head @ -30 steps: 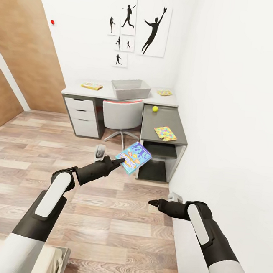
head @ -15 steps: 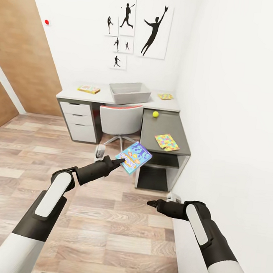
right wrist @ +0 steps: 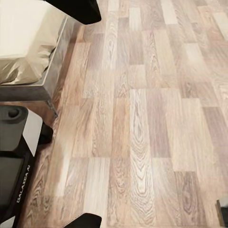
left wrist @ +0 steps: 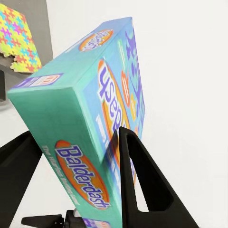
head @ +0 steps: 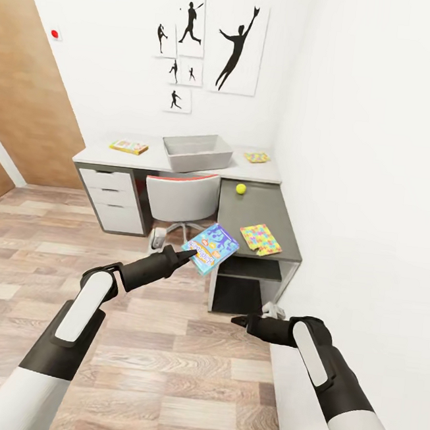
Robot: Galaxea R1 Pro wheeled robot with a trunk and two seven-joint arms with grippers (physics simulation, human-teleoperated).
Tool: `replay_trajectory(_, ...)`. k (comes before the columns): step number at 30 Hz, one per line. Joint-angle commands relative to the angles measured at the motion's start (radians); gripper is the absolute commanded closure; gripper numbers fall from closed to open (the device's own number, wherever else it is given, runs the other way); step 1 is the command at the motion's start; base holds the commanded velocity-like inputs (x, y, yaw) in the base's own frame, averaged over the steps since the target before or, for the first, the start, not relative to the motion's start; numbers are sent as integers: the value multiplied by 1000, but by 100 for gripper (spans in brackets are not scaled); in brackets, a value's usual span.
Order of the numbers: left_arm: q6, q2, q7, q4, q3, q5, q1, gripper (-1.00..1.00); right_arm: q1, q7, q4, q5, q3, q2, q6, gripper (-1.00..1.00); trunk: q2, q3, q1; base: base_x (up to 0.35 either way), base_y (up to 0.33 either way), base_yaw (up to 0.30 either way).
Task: Put all the toys in the child's room - the three board games (two on the bed and one on the table), the two jigsaw puzzles on the table, and the tennis ball on the table - inside the toy box on the table in the child's room.
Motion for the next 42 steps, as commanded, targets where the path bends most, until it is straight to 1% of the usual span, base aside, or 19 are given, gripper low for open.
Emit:
replay_trajectory(1,2,0,-5,0,0,2,-1,100,-1,10,-1,10,1,-1,3,-100,-2,-2,1,334,0,-18)
replay_trajectory(5,2,0,-5,0,-1,2,-1,100,0,8,-14,10,0,-1,3,-100,-2,-1,1,243,0,-11)
replay_trajectory(12,2,0,-5,0,-1,2,-1,100,0,6,-27,10,-1,-2,3,-100,-2,6,1,83,0,-4)
replay_trajectory(42,3,0,-5,-2,-1,3,-1,100,1,5,-33,10,-2,-5,3,-100,-2,53,1,6,0,0)
